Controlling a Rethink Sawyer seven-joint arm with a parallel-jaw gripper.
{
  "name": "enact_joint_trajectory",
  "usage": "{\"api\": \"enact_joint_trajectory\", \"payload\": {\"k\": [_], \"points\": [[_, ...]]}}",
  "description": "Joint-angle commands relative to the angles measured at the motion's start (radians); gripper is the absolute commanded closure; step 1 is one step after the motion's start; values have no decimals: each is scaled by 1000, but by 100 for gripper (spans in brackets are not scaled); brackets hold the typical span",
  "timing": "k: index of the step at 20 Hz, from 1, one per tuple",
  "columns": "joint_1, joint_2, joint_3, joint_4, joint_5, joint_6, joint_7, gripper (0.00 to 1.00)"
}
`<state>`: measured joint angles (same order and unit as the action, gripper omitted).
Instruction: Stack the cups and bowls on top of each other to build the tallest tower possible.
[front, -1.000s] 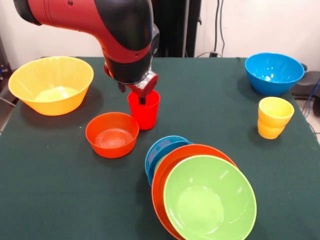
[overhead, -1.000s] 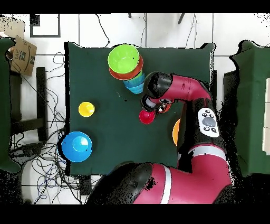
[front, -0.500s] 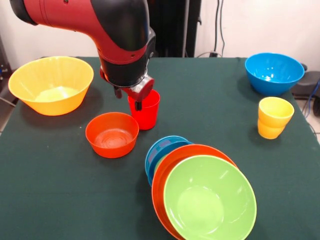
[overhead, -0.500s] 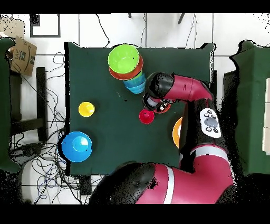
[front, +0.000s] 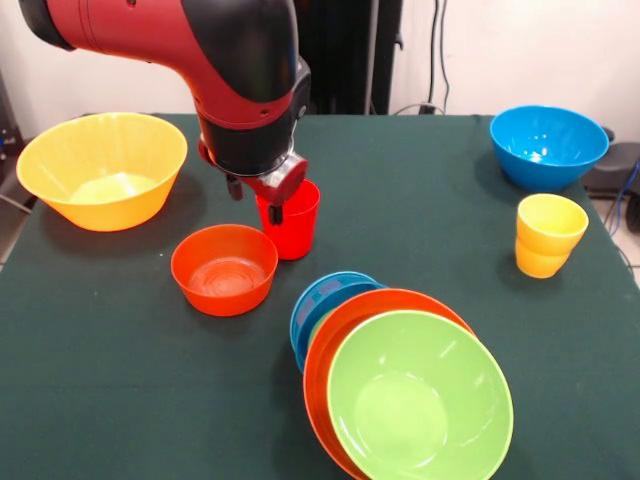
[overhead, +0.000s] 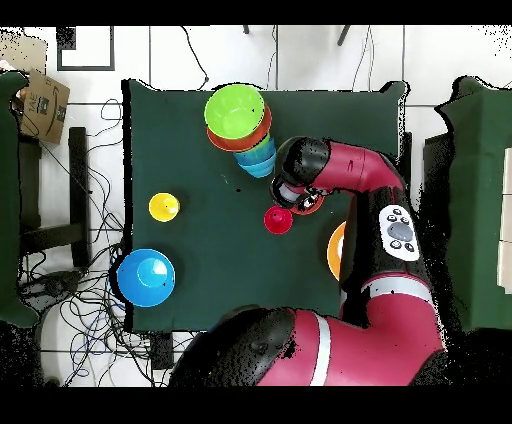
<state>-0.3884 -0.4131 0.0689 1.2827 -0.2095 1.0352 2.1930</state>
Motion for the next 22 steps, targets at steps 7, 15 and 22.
{"api": "enact_joint_trajectory", "payload": {"k": [7, 15, 22], "points": [[24, -24, 103, 22, -53, -138, -131, 0], [42, -117, 120, 55, 2, -65, -113, 0], [59, -161, 131, 64, 48, -27, -60, 0]]}}
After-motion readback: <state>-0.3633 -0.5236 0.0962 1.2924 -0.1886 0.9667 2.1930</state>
